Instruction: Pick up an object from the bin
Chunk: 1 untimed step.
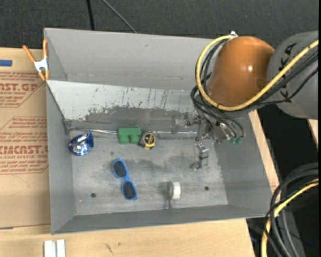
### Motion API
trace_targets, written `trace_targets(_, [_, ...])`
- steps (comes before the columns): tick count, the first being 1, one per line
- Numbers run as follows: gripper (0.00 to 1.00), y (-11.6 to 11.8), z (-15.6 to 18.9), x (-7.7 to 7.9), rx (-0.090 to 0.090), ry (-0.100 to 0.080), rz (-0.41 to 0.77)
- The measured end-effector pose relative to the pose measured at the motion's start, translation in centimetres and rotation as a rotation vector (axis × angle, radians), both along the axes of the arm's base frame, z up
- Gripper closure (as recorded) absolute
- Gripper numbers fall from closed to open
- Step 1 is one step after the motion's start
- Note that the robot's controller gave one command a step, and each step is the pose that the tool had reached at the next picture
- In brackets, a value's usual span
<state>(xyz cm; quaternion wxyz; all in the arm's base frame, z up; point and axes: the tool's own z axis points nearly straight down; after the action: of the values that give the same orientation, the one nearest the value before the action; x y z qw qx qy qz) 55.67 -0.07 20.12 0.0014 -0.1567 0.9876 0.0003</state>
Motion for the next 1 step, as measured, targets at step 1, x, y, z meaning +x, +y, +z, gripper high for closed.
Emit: trace_targets(1, [0.0,2.47,-8.46,-5.79,0.0,0.008,0.27])
